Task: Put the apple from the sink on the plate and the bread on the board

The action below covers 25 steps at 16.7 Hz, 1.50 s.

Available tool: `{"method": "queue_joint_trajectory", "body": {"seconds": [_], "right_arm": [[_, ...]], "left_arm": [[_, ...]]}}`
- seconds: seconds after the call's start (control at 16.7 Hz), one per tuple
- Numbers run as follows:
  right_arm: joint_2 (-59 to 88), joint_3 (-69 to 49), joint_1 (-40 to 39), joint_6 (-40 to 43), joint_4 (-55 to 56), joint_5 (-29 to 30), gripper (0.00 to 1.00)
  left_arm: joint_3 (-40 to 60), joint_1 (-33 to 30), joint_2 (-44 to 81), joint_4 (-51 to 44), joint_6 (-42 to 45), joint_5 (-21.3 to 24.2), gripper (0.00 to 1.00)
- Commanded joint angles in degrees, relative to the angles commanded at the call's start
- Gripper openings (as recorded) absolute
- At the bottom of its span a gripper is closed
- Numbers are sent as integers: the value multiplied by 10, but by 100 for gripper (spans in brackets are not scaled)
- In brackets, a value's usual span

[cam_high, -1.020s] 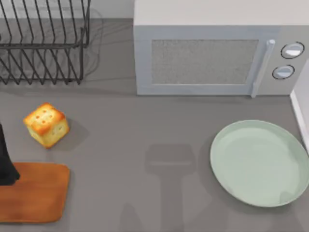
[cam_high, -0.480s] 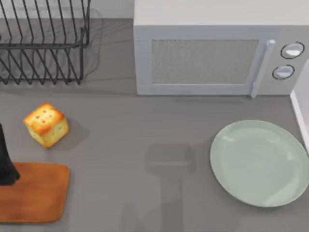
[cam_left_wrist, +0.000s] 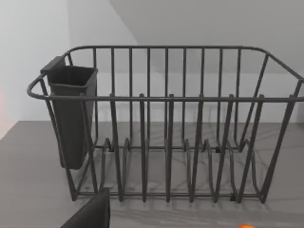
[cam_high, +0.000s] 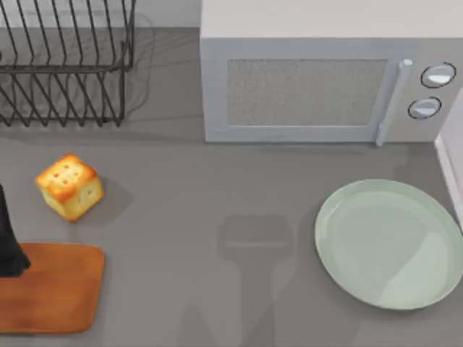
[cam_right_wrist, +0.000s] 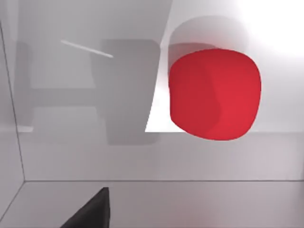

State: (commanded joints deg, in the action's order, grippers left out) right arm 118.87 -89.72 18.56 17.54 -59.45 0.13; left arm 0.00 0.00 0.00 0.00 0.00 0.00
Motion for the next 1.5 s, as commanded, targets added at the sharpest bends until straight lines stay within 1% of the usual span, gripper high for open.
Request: {"method": "queue_joint_trajectory", "body": {"seconds": [0.12, 0.54, 0.72, 1.02, 1.14, 1.44, 1.5], "right_arm": [[18, -14, 3, 3, -10, 0, 100], [24, -9, 0, 2, 0, 0, 100], [60, 14, 0, 2, 57, 1, 100], [148, 69, 2, 0, 213, 1, 100], [176, 86, 2, 0, 253, 2, 100], [189, 94, 2, 0, 268, 2, 100], [189, 94, 2, 0, 268, 2, 92]], "left_arm": [[0, 0, 0, 0, 0, 0, 100], [0, 0, 0, 0, 0, 0, 100], [0, 0, 0, 0, 0, 0, 100], [0, 0, 0, 0, 0, 0, 100], [0, 0, 0, 0, 0, 0, 100], [0, 0, 0, 0, 0, 0, 100], [0, 0, 0, 0, 0, 0, 100]]}}
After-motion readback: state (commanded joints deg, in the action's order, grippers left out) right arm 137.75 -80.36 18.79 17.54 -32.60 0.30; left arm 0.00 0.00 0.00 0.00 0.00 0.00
